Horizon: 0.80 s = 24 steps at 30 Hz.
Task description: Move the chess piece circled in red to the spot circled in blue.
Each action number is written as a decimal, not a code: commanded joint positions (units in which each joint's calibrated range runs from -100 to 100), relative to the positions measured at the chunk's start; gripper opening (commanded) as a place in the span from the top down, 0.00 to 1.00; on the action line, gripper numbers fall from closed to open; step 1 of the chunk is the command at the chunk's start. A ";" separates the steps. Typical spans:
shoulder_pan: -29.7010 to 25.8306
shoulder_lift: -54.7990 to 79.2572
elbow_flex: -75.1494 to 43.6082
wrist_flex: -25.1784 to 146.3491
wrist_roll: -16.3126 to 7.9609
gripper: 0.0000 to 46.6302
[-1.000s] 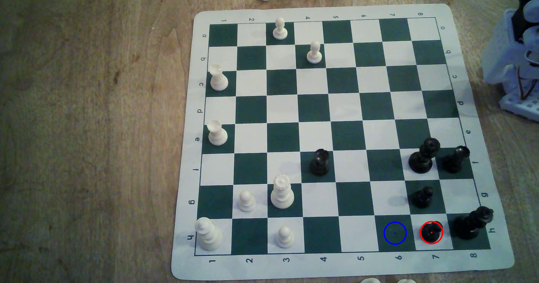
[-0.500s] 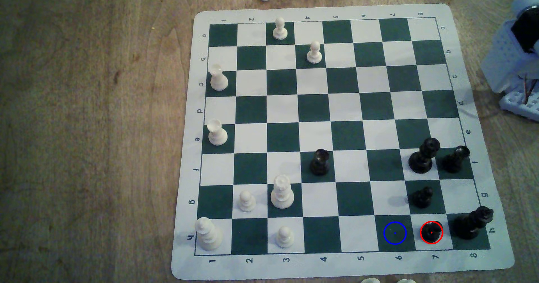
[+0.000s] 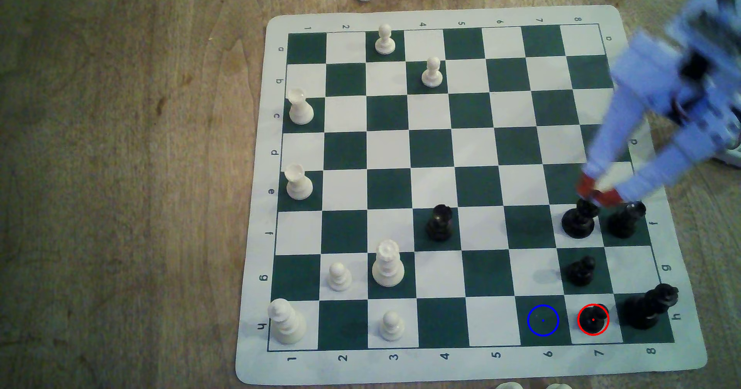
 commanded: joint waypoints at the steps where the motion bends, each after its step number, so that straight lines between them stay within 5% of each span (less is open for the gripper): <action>1: -4.24 4.51 -5.41 1.11 0.15 0.82; 10: -5.26 13.67 -5.50 -1.76 -0.20 0.74; 24: -7.45 27.00 -4.41 -15.35 -3.57 0.75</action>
